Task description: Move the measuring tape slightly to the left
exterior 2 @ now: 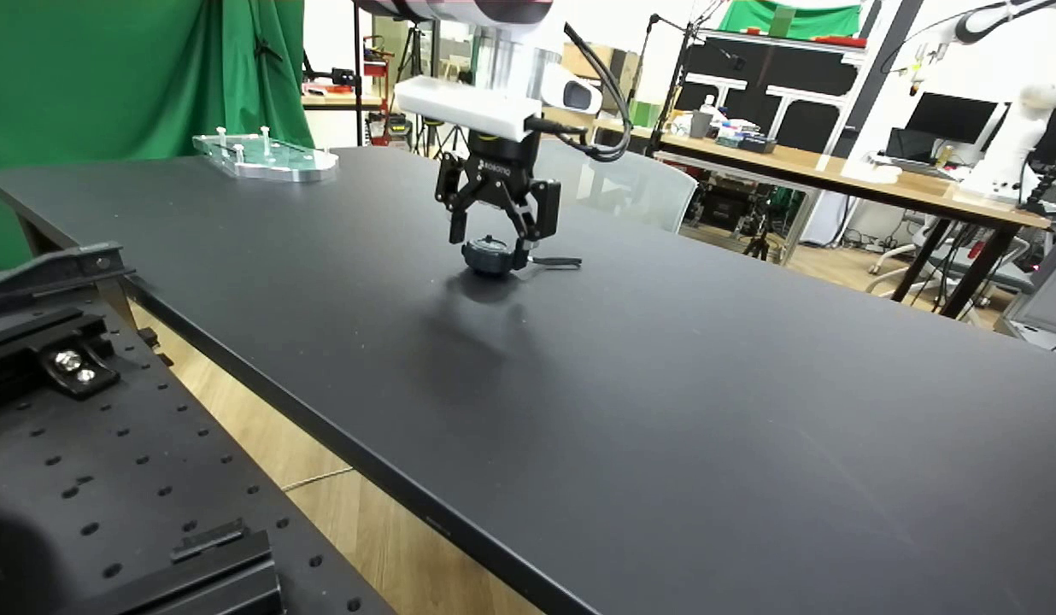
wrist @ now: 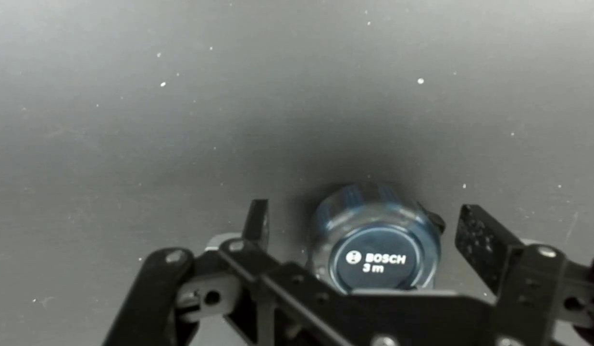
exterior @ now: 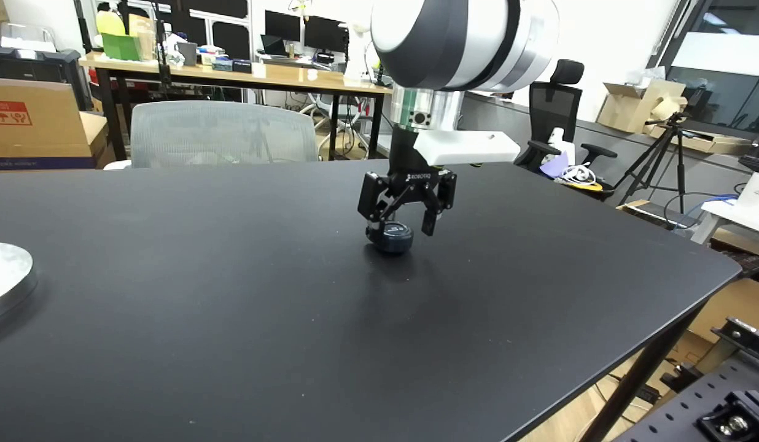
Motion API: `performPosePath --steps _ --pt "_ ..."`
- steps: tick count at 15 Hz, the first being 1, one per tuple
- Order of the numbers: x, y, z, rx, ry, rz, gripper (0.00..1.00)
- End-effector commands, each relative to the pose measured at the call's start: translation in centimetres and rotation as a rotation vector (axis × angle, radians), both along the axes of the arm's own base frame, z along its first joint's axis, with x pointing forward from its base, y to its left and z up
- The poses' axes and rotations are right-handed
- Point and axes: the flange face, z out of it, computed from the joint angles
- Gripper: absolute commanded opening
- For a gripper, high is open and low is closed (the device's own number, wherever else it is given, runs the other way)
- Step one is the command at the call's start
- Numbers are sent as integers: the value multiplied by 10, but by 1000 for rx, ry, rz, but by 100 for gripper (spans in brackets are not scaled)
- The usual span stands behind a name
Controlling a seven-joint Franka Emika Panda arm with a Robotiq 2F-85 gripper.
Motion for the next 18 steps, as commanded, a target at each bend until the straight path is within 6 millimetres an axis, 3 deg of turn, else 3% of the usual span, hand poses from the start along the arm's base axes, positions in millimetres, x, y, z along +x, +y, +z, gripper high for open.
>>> performPosePath --steps 1,2,3,7,11,15,18 --pt "11 2 -1 -22 20 2 100" --pt "12 3 -2 -24 26 6 75" --pt "13 3 -2 -26 30 12 75" --pt "18 6 2 -39 54 19 45" --pt "16 19 10 -47 80 70 42" --pt "0 53 30 -50 28 162 42" --pt "-24 85 45 -39 -28 245 42"
